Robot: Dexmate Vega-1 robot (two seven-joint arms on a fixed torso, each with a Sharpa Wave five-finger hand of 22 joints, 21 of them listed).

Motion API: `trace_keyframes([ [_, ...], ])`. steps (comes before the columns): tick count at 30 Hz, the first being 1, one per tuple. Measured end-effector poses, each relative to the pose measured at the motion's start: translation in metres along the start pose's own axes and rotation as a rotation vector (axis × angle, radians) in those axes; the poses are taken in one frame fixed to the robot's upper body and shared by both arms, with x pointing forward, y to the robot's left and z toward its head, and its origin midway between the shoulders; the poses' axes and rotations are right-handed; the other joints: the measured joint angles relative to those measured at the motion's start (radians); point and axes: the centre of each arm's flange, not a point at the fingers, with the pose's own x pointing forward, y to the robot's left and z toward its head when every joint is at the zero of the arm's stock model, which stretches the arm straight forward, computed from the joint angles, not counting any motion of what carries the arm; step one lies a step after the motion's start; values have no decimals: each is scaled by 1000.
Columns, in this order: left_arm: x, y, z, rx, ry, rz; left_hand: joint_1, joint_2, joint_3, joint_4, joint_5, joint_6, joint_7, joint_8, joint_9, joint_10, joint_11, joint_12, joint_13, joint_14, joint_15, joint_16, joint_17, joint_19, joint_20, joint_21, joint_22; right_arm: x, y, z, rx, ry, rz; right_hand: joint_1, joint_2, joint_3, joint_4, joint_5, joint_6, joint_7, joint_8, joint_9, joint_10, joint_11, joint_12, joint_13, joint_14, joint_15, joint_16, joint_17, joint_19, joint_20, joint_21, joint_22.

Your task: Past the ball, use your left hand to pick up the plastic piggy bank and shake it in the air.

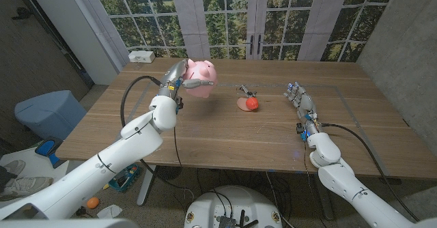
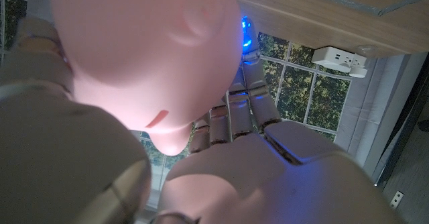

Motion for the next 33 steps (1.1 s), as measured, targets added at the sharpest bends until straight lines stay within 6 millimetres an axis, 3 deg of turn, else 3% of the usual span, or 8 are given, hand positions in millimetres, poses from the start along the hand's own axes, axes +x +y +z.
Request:
trace_keyframes([
  [16,-15,1,2,-131,-149,258,0,0,0,0,0,0,0,0,0,0,0,-13,35,2,2,-11,36,0,0,18,-13,1,-2,0,1,1,-1,0,0,-1,-7,0,0,0,0,0,0,0,0,0,0,0,0,0,0,0,0,0],
  [22,-20,10,14,-164,-226,326,-7,7,0,0,0,0,0,0,0,7,0,-19,36,2,2,-11,39,0,0,27,-16,1,-3,0,1,1,-2,0,0,-1,-7,0,0,0,0,0,0,0,0,0,0,0,0,-4,0,0,0,0],
  [23,-21,1,2,-170,-187,329,-6,6,0,0,0,0,0,0,0,8,1,-19,36,2,2,-12,40,0,0,29,-16,1,-3,-1,2,1,-2,0,0,-1,-7,0,0,0,0,0,0,0,0,0,0,0,0,-5,0,0,0,0],
  [33,-25,0,1,-190,-202,368,-6,6,0,0,-2,0,0,1,0,9,2,-22,36,9,2,-19,39,0,0,38,-22,1,-3,-1,2,2,-3,0,0,-1,-7,0,0,0,0,0,0,0,0,0,0,0,0,-5,0,0,0,0],
])
